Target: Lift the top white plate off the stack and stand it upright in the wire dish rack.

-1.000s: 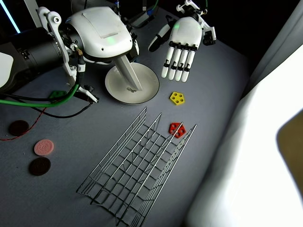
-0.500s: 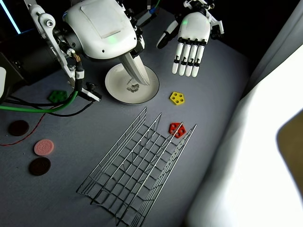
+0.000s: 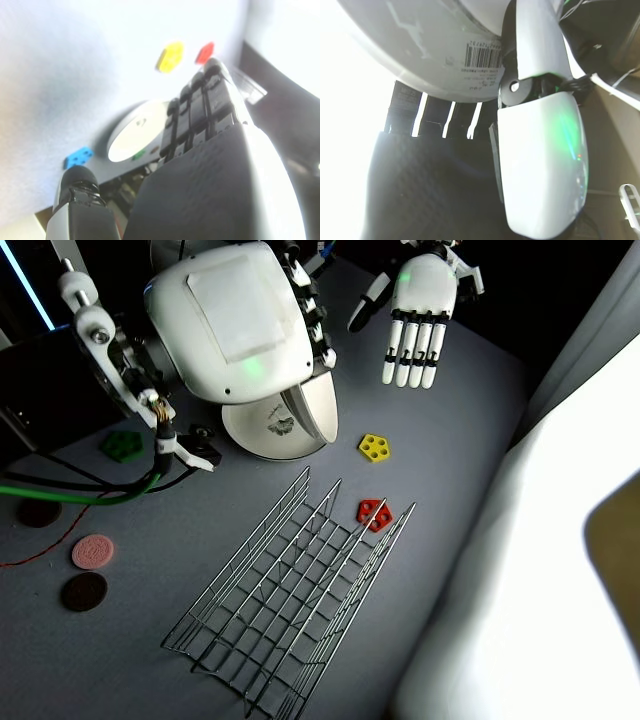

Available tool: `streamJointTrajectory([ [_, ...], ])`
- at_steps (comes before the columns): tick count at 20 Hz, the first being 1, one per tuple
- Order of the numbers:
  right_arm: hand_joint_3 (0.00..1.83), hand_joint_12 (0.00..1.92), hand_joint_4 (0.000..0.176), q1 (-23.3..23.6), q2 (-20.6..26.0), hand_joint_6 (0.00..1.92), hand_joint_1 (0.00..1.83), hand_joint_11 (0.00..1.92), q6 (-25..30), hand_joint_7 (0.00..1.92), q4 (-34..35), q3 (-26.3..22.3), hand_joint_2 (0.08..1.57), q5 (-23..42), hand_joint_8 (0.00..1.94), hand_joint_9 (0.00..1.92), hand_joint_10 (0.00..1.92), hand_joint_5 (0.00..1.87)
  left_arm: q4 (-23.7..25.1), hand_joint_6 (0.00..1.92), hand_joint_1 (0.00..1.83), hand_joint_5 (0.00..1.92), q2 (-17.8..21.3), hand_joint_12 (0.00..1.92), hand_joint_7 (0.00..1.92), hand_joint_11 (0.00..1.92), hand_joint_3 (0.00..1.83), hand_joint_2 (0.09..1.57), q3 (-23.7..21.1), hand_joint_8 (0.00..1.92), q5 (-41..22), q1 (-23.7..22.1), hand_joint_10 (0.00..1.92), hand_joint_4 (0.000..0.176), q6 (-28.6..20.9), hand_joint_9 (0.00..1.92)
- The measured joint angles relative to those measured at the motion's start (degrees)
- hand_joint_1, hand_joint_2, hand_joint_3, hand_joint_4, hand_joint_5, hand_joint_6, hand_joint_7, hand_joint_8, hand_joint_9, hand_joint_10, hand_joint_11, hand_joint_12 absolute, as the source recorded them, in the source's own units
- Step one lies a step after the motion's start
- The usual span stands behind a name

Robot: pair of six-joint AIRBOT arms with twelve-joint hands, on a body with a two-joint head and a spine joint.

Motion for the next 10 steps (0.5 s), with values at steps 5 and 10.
streamJointTrajectory([
  [5, 0.0, 1.34, 0.0, 0.1, 0.0, 0.83, 1.5, 0.99, 2.6, 1.2, 1.2, 1.3, 1.03, -0.7, 0.39, 1.26, 0.5, 1.0, -4.0, 0.0, 0.16, 0.05, 1.3, 0.0, 0.05, 0.08, 0.0, 0.98, 0.0, 0.0, 1.8, 2.7, 0.0, 0.0, 1.6, 0.04],
  [10, 0.0, 1.07, 0.0, 0.9, -0.2, 0.96, 1.48, 1.09, 3.8, 1.18, 3.6, 2.4, 1.04, -0.9, 0.43, 1.18, 0.63, 0.97, -5.4, 0.0, 0.16, 0.07, 1.5, 0.01, 0.07, 0.09, 0.0, 0.99, 0.2, 0.01, 2.8, 2.7, 0.01, 0.0, 3.7, 0.06],
])
